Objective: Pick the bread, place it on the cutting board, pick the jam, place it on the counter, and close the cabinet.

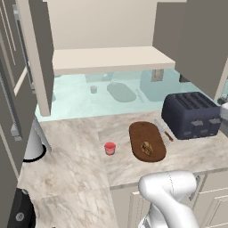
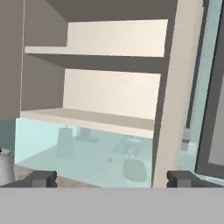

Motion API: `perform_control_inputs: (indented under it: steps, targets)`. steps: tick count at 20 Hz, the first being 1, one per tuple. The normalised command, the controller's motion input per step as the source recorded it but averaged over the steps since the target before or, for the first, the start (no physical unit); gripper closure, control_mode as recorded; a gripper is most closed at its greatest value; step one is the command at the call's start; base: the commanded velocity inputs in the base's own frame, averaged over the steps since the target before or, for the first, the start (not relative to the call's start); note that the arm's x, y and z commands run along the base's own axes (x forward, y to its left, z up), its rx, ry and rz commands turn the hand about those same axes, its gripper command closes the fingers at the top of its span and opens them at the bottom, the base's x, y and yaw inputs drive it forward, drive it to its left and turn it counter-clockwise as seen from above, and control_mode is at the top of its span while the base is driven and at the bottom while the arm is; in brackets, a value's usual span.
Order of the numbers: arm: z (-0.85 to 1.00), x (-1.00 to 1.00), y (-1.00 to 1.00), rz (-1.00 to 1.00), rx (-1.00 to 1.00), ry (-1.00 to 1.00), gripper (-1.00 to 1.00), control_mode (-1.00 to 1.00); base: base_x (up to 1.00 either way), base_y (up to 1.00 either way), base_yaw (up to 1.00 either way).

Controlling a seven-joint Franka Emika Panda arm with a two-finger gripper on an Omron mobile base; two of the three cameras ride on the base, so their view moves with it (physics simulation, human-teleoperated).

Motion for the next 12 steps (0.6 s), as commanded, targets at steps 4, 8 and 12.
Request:
perform_control_inputs:
  steps: [4, 8, 12]
  targets:
    - [0.0, 0.0, -0.46, 0.06, 0.06, -0.18, -1.0, -1.0, 0.0, 0.0, 0.0]
    - [0.0, 0.01, -0.35, 0.05, 0.05, -0.16, -1.0, -1.0, 0.0, 0.0, 0.0]
    - [0.0, 0.14, -0.31, 0.09, 0.05, -0.1, -1.0, -1.0, 0.0, 0.0, 0.0]
